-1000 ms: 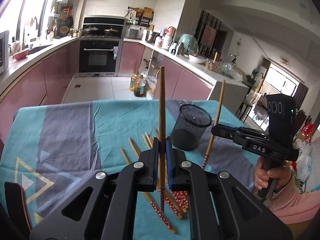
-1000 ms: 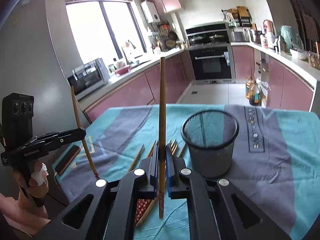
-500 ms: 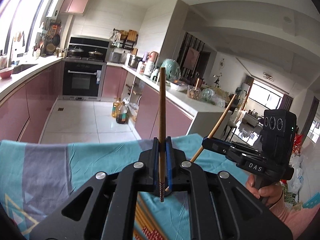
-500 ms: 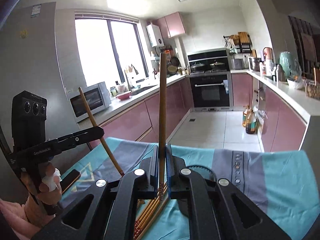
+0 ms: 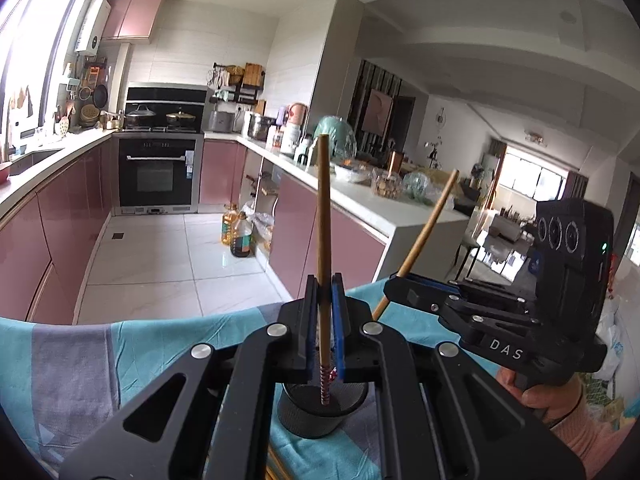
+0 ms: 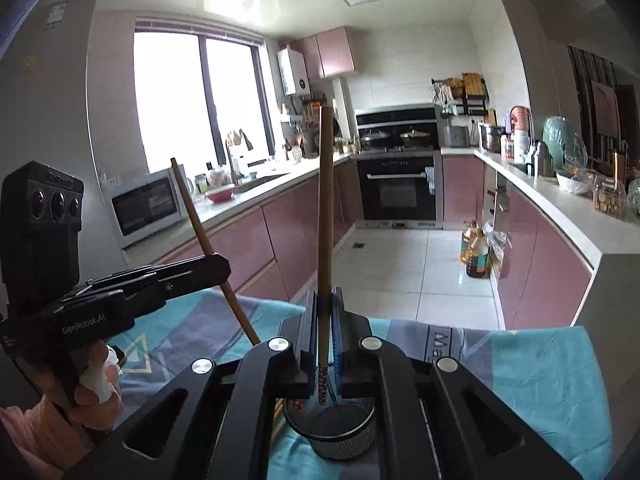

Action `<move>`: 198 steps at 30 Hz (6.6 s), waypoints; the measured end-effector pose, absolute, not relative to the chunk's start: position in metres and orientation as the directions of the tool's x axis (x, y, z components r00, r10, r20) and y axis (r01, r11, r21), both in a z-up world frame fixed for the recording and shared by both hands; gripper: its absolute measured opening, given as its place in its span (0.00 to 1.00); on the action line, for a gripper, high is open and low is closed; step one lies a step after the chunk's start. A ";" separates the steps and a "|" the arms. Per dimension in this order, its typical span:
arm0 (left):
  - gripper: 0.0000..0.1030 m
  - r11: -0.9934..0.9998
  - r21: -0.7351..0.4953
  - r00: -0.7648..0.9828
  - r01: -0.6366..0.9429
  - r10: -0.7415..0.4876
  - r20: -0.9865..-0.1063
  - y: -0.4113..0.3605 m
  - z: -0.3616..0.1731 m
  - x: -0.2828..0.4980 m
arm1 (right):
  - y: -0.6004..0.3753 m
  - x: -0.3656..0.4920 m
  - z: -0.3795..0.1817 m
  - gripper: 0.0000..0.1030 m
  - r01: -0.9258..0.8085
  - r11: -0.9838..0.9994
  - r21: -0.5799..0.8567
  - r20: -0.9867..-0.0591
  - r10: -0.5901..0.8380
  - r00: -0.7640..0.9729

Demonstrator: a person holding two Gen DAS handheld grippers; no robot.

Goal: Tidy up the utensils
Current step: 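Lift the right tool's chopstick upright over the mesh cup while the left tool carries its chopstick there, then lower the right tool's chopstick into the mesh cup and open while the left tool releases its own, then move the right tool back and grasp another chopstick while the left tool grasps one too, then raise the right tool's chopstick upright over the mesh cup while the left tool carries its chopstick there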

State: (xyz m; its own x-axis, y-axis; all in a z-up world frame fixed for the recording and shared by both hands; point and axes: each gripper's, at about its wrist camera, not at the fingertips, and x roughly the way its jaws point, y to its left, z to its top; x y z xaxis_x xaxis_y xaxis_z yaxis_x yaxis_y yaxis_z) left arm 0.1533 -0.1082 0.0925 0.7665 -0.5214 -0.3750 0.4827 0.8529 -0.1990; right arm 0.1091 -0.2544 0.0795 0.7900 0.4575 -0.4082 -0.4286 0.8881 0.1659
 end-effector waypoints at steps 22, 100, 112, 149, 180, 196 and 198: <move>0.08 0.858 -0.189 0.667 0.477 -0.494 -0.558 -0.130 0.005 0.210 | -0.225 0.154 0.023 0.06 -0.410 0.897 0.166 -0.649 0.413 0.639; 0.23 0.975 -0.075 0.588 0.210 -0.187 -0.787 -0.016 -0.124 0.132 | -0.152 0.082 -0.086 0.21 -0.439 0.877 0.197 -0.769 0.416 0.486; 0.25 0.975 -0.064 0.586 0.212 -0.179 -0.790 -0.019 -0.126 0.134 | -0.154 0.089 -0.086 0.24 -0.413 0.894 0.173 -0.781 0.380 0.496; 0.08 0.959 -0.170 0.544 0.227 -0.270 -0.795 -0.016 -0.128 0.141 | -0.151 0.087 -0.082 0.08 -0.454 0.861 0.228 -0.776 0.442 0.450; 0.07 0.852 -0.312 0.624 0.419 -0.520 -0.583 -0.010 -0.017 0.121 | -0.217 0.069 0.011 0.06 -0.476 0.835 0.276 -0.547 0.543 0.637; 0.07 0.809 -0.317 0.686 0.495 -0.588 -0.428 -0.047 0.058 0.148 | -0.247 0.085 0.070 0.06 -0.453 0.862 0.227 -0.403 0.506 0.762; 0.07 0.804 -0.315 0.690 0.505 -0.595 -0.413 -0.053 0.066 0.152 | -0.248 0.088 0.076 0.06 -0.450 0.866 0.218 -0.389 0.500 0.773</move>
